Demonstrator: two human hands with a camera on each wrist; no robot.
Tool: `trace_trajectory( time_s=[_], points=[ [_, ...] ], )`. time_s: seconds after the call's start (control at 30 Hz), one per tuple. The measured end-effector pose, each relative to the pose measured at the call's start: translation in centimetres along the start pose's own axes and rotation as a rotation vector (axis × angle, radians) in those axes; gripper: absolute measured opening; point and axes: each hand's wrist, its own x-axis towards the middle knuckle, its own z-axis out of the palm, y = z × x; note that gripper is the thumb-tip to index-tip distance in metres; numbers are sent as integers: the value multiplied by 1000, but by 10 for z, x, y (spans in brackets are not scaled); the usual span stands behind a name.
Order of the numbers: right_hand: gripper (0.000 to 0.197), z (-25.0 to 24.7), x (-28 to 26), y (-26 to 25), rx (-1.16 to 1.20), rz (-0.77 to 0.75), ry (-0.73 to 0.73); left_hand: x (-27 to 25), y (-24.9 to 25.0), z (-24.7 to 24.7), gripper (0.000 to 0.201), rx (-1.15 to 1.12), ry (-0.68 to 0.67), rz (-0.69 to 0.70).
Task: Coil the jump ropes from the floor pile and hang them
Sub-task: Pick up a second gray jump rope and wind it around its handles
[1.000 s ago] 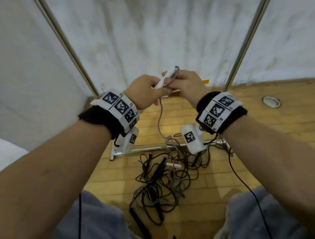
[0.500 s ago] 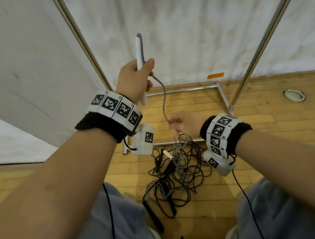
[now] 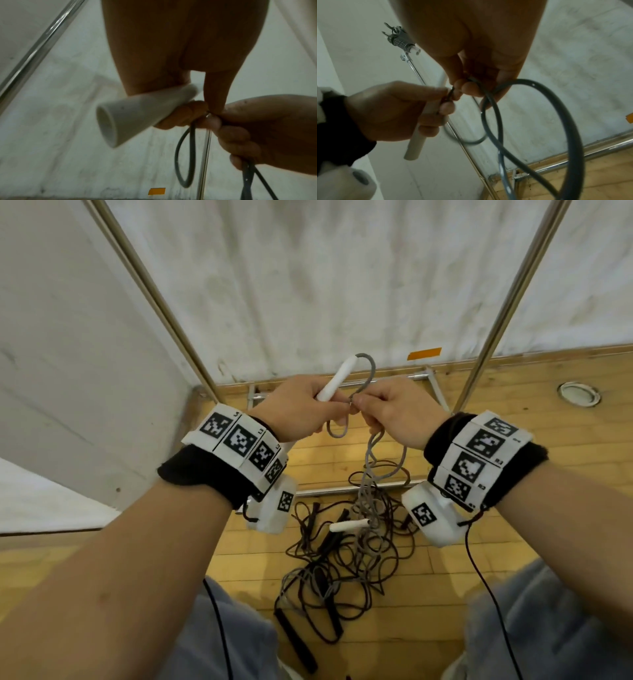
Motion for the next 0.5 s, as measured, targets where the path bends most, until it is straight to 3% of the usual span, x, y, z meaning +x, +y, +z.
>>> trace_trajectory(
  time_s=[0.1, 0.23, 0.4, 0.5],
  points=[
    [26, -3, -1, 6, 58, 12, -101, 3, 1, 0, 22, 62, 102, 40],
    [16, -4, 1, 16, 109, 31, -208, 5, 8, -1, 21, -192, 352, 107],
    [22, 9, -10, 45, -428, 239, -419, 8, 4, -32, 19, -709, 664, 64],
    [25, 7, -12, 44, -343, 277, -342, 6, -14, -43, 13, -441, 744, -54]
  ],
)
